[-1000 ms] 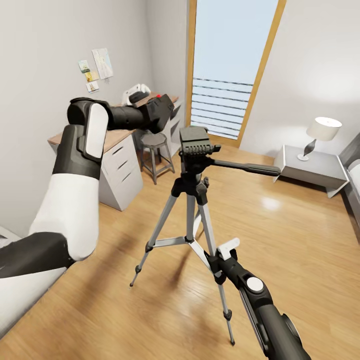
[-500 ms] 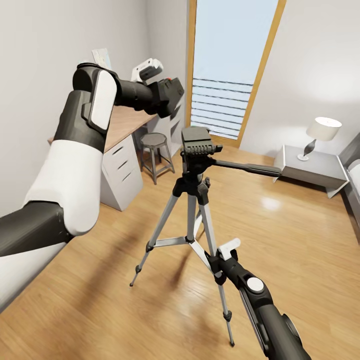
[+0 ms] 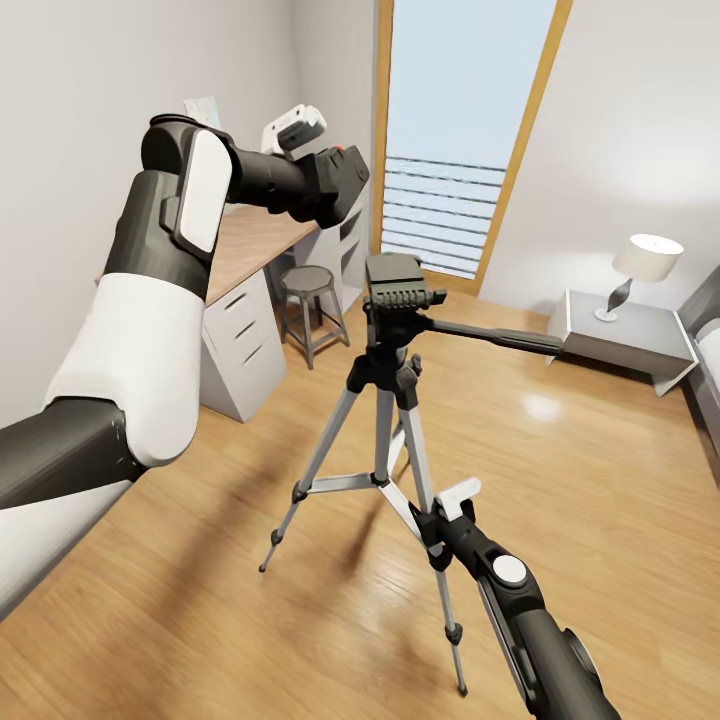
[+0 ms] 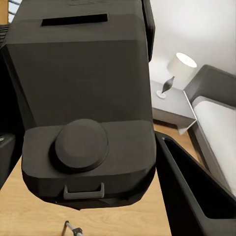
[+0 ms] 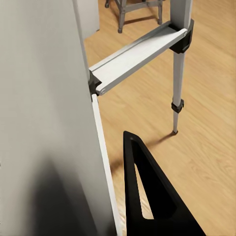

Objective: Attach the digital camera to the camera tripod in the bedroom.

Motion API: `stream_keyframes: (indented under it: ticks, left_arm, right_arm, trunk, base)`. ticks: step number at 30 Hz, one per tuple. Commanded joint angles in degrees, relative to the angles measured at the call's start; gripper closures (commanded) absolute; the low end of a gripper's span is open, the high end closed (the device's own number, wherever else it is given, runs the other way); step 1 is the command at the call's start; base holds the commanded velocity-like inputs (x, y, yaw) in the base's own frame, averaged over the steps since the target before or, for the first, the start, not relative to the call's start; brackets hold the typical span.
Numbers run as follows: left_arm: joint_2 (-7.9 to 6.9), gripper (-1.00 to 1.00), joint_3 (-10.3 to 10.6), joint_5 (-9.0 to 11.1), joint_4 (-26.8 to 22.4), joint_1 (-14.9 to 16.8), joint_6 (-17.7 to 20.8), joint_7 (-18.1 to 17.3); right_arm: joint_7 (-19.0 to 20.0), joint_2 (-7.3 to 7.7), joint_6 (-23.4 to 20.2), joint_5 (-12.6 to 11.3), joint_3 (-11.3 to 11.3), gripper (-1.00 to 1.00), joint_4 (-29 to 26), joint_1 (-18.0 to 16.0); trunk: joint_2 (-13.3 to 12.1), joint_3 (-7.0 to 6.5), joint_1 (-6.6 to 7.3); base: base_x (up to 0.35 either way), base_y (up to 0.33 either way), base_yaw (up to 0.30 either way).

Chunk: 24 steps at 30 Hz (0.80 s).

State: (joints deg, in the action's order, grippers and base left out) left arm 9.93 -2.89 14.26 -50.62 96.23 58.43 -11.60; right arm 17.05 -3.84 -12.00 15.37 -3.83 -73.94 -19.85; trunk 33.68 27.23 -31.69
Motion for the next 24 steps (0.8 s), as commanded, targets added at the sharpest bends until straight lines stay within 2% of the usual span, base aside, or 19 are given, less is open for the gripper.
stream_keyframes:
  ticks: [1,19,21,24]
  left_arm:
    - [0.07,1.00,-0.3,-0.4,0.0,0.1,0.3,-0.6]
    - [0.07,1.00,-0.2,-0.3,0.3,0.1,0.6,-0.6]
    - [0.07,1.00,0.8,-0.3,0.2,0.1,0.6,-0.7]
    - [0.07,1.00,4.4,-0.3,0.1,0.1,0.7,-0.7]
  right_arm:
    - [-0.4,-0.02,-0.1,3.1,0.1,1.00,-0.1,0.0]
    - [-0.5,0.14,-1.6,3.1,0.1,1.00,-0.6,0.0]
    - [-0.4,0.15,-1.6,3.0,0.1,1.00,-0.6,0.0]
    - [-0.4,0.15,-1.6,3.0,0.1,1.00,-0.6,0.0]
  trunk:
    - [0.1,0.08,-0.03]
    - [0.1,0.08,-0.03]
    - [0.1,0.08,-0.03]
    - [0.1,0.08,-0.03]
  base:
    - [0.000,0.000,0.000]
    - [0.000,0.000,0.000]
    - [0.000,0.000,0.000]
    - [0.000,0.000,0.000]
